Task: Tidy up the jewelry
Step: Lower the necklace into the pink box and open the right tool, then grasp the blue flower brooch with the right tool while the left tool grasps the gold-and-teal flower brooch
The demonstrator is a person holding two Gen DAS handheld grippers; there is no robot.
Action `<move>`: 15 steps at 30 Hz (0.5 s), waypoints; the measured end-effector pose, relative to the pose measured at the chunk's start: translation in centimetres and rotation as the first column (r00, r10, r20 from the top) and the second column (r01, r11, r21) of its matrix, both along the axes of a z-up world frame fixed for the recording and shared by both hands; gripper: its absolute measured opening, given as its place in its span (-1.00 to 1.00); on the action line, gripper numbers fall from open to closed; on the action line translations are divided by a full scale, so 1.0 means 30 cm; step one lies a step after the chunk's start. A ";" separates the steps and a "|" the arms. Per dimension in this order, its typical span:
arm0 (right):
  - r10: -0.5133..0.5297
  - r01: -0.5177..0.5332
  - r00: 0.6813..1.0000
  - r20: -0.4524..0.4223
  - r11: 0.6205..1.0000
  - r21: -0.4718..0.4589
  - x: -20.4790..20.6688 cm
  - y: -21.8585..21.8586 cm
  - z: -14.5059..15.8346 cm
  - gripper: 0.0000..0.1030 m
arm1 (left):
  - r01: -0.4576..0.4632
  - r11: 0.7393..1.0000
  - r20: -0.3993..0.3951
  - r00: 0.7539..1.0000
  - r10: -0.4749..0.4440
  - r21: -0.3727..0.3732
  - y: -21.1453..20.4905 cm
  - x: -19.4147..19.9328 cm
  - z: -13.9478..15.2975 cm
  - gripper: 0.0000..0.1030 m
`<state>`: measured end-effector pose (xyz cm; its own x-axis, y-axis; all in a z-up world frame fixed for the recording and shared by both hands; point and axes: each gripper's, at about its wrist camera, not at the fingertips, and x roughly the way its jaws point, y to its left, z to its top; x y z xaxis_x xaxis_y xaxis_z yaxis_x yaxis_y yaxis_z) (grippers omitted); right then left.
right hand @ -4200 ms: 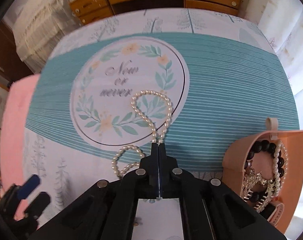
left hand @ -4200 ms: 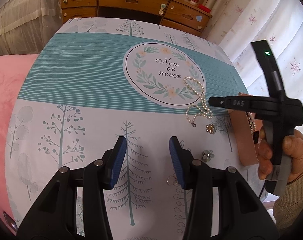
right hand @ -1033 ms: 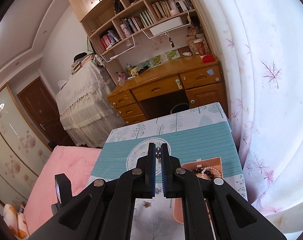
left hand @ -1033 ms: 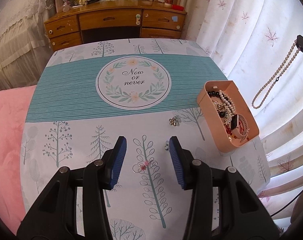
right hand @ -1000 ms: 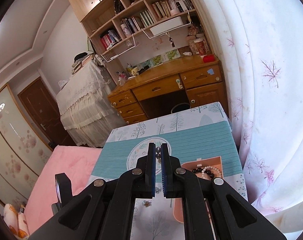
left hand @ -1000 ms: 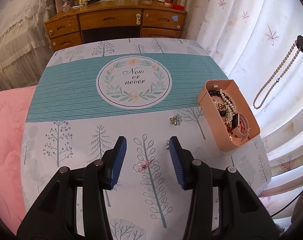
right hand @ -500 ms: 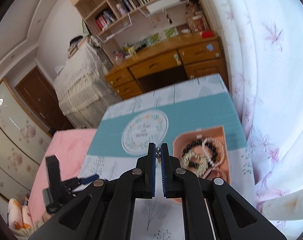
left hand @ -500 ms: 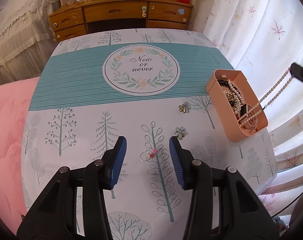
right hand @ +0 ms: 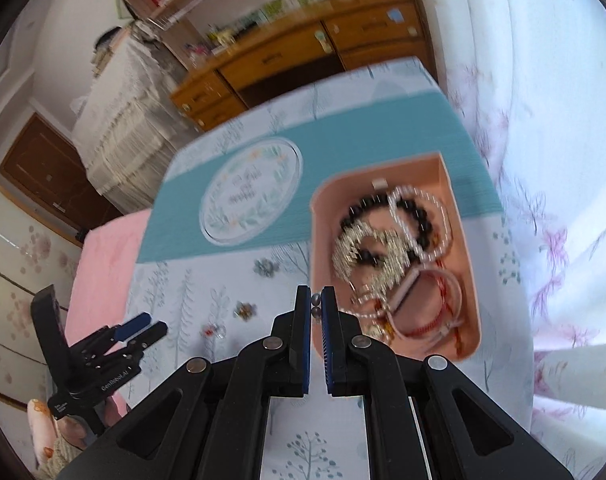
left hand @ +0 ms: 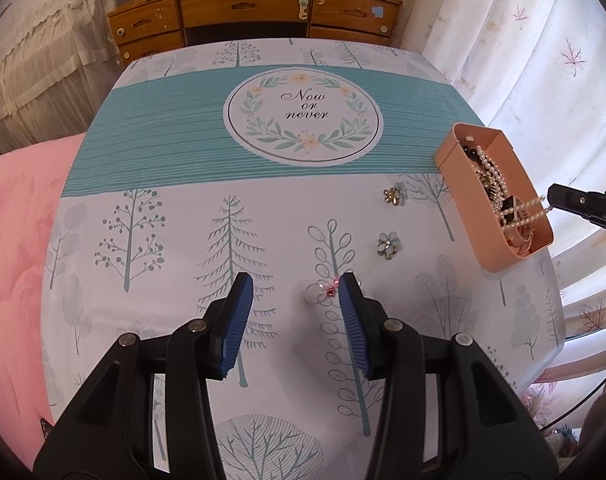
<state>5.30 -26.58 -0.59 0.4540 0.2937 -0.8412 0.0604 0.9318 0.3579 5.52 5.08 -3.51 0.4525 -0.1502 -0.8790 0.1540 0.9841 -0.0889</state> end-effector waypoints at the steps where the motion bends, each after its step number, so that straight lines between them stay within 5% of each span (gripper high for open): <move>1: -0.004 0.004 1.000 -0.003 1.000 -0.012 0.000 -0.001 -0.011 -0.90 | -0.003 1.000 -0.006 1.000 0.003 -0.002 0.005 0.000 -0.007 -0.20; 11: 0.065 -0.063 0.997 0.049 0.997 -0.038 -0.009 0.093 0.020 -0.79 | 0.004 1.000 -0.055 0.998 -0.005 -0.010 0.030 0.001 -0.070 -0.20; 15: 0.155 -0.153 0.986 0.066 0.987 -0.039 -0.004 0.212 0.008 -0.39 | 0.037 0.999 -0.077 0.996 -0.038 -0.021 0.014 0.003 -0.094 -0.20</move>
<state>5.19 -20.23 -0.36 0.4622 0.3365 -0.8205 -0.1084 0.9397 0.3243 5.60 5.50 -6.34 0.3775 -0.1832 -0.9077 0.1826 0.9757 -0.1209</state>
